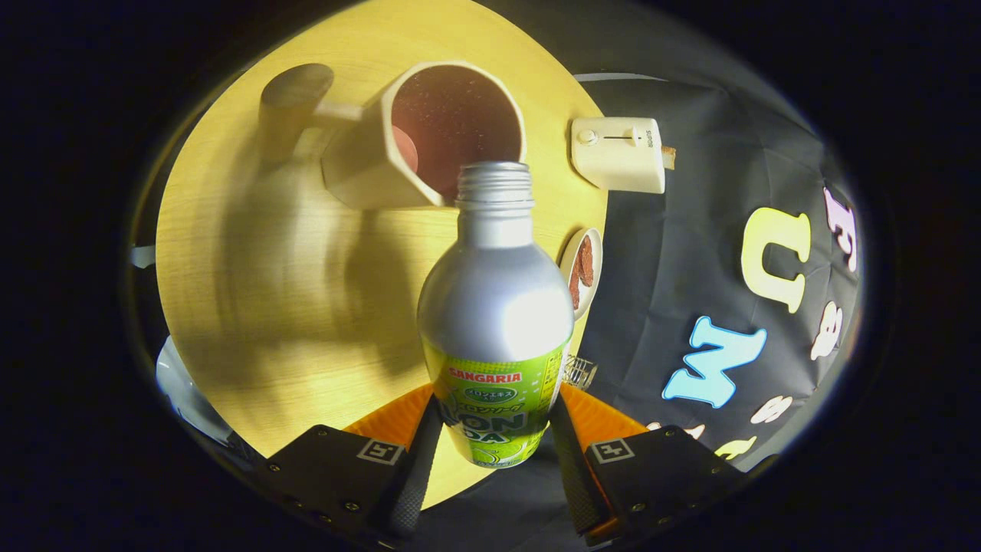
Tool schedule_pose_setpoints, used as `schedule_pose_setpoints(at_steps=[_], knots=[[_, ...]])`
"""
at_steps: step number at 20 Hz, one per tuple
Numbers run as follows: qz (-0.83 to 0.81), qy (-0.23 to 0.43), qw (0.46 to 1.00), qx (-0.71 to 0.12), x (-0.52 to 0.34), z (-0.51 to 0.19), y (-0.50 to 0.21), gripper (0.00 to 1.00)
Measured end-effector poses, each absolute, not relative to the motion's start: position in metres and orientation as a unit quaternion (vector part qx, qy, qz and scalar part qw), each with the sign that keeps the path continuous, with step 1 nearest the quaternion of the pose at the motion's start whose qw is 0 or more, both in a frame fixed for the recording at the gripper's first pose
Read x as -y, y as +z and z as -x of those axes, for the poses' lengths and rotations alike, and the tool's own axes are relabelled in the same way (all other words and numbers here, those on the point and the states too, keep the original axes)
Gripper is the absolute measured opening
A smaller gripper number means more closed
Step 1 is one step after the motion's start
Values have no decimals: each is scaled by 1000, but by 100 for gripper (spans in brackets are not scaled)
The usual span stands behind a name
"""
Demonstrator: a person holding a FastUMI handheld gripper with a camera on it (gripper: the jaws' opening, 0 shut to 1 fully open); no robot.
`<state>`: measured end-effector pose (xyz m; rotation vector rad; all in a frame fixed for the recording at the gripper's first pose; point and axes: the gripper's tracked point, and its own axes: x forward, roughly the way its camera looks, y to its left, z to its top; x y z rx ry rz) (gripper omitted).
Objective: Take the bottle from table, then pour the juice into the cup, finally place the bottle on the coaster
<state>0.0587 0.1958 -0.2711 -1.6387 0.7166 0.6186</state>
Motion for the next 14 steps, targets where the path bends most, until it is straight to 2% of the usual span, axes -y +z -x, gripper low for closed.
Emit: schedule_pose_setpoints(at_steps=[14], knots=[[740,259,543,-300,-192,-70,-262,73]])
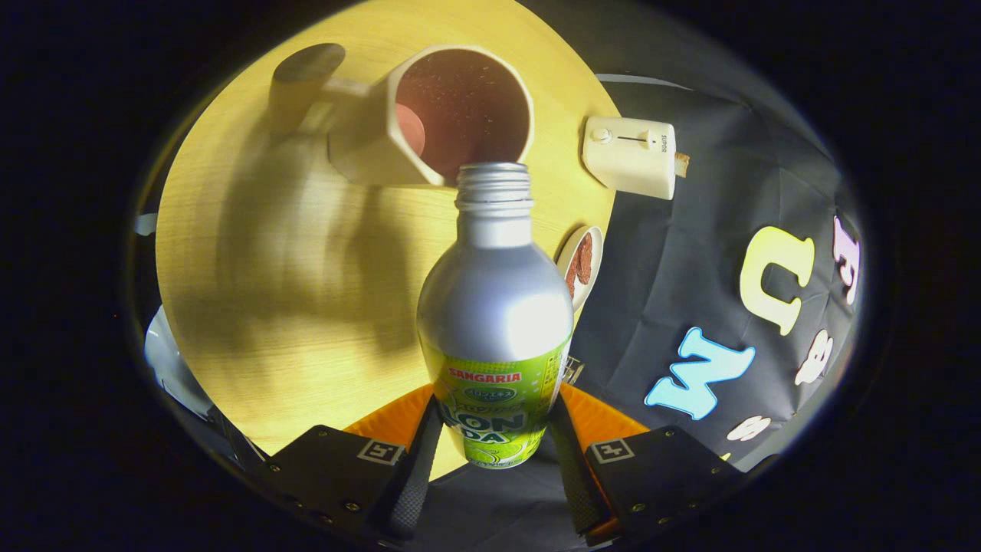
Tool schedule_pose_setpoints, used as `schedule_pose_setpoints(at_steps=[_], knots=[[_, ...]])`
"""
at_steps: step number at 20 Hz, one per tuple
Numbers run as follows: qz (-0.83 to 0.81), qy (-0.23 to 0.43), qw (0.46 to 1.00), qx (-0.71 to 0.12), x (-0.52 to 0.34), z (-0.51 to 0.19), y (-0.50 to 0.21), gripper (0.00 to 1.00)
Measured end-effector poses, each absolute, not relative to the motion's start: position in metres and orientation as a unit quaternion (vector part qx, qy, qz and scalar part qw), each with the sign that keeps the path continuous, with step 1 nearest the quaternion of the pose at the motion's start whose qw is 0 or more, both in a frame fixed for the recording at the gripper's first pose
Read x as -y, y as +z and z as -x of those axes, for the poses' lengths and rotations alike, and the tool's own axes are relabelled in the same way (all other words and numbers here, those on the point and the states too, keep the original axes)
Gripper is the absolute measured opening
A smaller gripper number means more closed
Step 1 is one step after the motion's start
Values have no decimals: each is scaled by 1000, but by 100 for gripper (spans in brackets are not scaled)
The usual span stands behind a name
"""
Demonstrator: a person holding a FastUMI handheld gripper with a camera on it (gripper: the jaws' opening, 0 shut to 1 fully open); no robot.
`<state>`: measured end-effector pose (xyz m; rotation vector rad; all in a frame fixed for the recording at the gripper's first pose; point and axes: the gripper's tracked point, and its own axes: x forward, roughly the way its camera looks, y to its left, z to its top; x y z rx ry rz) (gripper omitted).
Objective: Take the bottle from table, then pour the juice into the cup, finally place the bottle on the coaster
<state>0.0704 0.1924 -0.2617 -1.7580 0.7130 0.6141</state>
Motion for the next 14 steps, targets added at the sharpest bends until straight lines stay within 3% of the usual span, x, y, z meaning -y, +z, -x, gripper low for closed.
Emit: schedule_pose_setpoints(at_steps=[14], knots=[[768,255,512,-287,-195,-74,-248,73]])
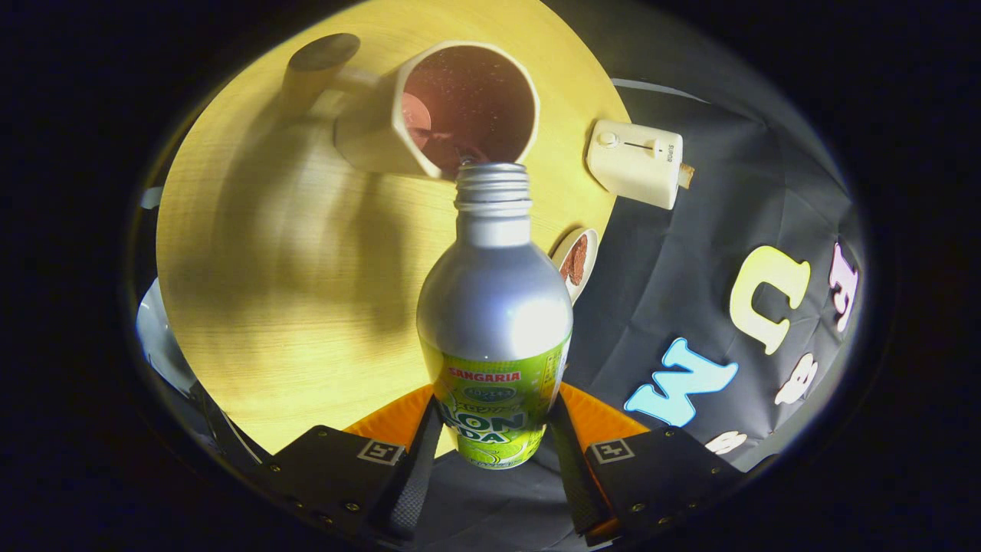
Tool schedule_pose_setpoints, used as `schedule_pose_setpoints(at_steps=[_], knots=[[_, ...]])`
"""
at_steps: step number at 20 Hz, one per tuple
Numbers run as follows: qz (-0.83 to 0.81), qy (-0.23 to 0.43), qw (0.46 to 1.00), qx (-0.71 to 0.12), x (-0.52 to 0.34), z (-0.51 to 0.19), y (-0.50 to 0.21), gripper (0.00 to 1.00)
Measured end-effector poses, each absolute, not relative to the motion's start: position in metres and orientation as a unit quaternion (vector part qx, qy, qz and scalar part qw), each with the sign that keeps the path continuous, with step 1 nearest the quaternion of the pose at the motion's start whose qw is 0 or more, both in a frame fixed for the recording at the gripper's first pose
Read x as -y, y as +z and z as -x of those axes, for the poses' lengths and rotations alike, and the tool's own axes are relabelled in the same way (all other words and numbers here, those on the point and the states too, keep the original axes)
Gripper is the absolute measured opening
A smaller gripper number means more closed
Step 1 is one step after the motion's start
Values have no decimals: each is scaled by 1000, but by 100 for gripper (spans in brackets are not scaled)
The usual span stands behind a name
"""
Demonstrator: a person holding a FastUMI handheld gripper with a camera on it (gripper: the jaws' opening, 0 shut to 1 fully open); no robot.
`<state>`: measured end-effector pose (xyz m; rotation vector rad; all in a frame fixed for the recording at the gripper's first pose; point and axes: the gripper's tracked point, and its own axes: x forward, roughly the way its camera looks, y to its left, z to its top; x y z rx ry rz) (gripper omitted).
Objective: Take the bottle from table, then pour the juice into the cup, finally place the bottle on the coaster
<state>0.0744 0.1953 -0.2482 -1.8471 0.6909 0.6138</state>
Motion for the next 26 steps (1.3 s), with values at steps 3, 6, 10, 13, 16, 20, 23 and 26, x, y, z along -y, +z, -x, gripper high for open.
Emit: schedule_pose_setpoints(at_steps=[3,6,10,13,16,20,23,26], knots=[[771,255,509,-286,-196,-75,-248,73],[773,256,505,-286,-196,-74,-247,73],[779,260,493,-287,-197,-75,-246,73],[784,262,485,-287,-198,-75,-244,73],[789,263,477,-285,-199,-77,-243,73],[794,263,468,-285,-201,-77,-239,73],[799,263,459,-288,-201,-75,-237,73],[802,261,451,-290,-199,-75,-236,73]])
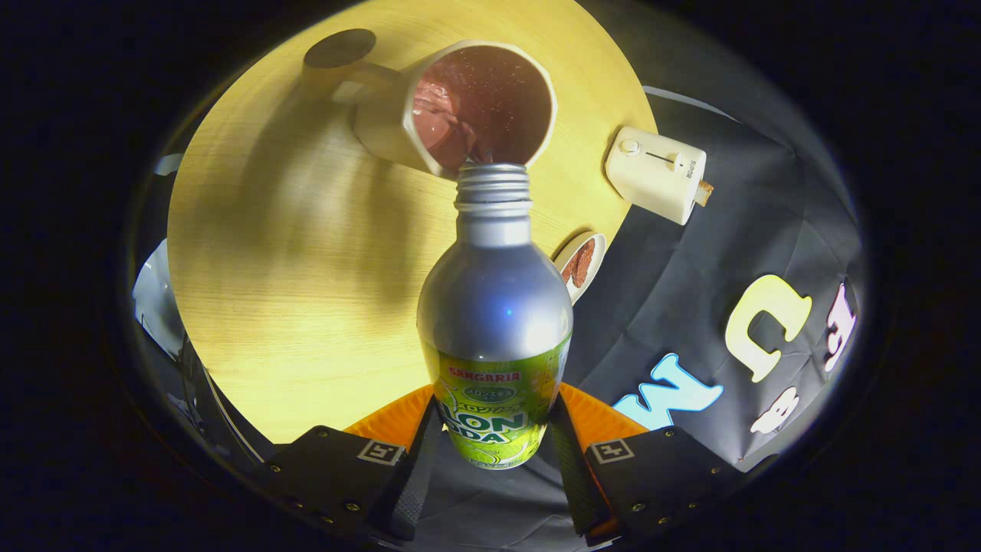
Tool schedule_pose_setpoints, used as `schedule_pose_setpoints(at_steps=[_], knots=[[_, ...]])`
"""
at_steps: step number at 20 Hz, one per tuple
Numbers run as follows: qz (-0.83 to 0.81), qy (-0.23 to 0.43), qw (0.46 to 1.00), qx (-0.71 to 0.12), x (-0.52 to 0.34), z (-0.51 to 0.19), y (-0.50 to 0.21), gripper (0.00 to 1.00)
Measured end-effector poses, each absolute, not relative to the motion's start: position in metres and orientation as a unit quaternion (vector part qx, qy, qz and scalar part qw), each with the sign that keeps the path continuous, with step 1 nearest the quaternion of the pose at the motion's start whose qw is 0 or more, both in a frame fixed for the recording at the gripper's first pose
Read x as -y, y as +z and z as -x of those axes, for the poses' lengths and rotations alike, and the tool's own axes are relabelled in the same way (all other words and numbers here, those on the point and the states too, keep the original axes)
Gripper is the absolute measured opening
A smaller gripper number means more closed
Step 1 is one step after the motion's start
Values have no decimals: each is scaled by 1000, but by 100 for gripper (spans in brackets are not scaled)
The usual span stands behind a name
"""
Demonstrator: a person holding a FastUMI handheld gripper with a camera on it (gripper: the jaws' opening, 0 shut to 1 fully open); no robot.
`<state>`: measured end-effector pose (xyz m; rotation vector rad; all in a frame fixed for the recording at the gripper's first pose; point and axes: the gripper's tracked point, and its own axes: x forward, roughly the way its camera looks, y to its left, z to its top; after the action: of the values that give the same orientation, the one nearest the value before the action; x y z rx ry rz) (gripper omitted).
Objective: Take the bottle from table, then pour the juice into the cup, finally place the bottle on the coaster
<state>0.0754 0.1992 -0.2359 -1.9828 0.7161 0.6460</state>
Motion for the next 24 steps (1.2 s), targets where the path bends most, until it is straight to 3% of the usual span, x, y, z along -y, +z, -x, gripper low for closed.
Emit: schedule_pose_setpoints(at_steps=[24], knots=[[824,257,409,-297,-205,-76,-226,73]])
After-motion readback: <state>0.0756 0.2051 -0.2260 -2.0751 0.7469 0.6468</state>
